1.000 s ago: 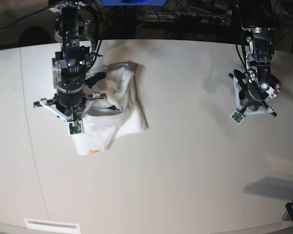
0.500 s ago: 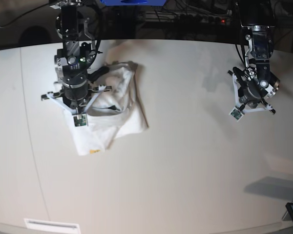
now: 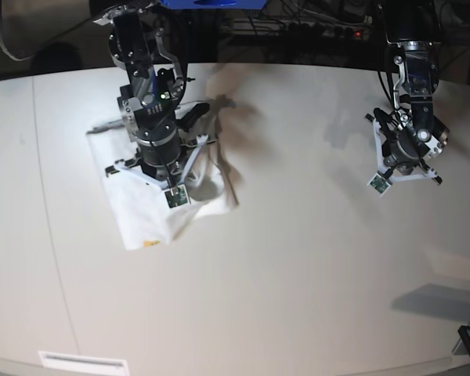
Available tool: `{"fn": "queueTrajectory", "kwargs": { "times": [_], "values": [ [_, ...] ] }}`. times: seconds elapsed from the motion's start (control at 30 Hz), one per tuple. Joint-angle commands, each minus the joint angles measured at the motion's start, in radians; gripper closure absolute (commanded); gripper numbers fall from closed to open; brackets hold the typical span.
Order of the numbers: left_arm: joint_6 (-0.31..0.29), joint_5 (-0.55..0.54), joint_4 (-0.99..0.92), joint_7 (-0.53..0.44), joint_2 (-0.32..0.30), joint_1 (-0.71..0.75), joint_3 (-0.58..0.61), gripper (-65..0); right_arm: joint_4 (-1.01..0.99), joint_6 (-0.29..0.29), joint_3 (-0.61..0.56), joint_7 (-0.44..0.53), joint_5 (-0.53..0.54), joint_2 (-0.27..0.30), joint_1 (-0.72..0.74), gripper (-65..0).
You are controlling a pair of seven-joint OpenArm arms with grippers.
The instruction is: Fold the T-shirt properly
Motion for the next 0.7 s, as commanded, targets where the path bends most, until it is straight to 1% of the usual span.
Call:
{"fn": "queueTrajectory", "kwargs": {
  "times": [0.0,0.1,0.27,0.47,0.67],
  "values": [
    [0.007,0.007,0.02,-0.004,-0.017,-0.012,-0.006,0.0,0.014,-0.002,-0.014,0.018,-0.006,-0.006,0.017,-0.3],
    [0.007,0.007,0.02,-0.004,-0.014,-0.012,-0.006,0.0,0.0,-0.002,-0.039,-0.005,-0.006,-0.007,0.035,-0.3],
    [0.007,0.007,0.017,-0.004,-0.012,-0.012,-0.006,0.0,-0.057,-0.002,-0.063,0.001,-0.006,-0.018,0.061,-0.3],
    [0.007,0.006,0.017,-0.005,-0.015,-0.012,-0.008,0.0,-0.118,-0.003,-0.131,0.004,-0.006,-0.024,0.093,-0.3],
    [0.007,0.006,0.015,-0.005,-0.015,-0.012,-0.008,0.0,-0.137,-0.003,-0.186,-0.002,-0.006,-0.027,0.124,-0.3]
  ]
}}
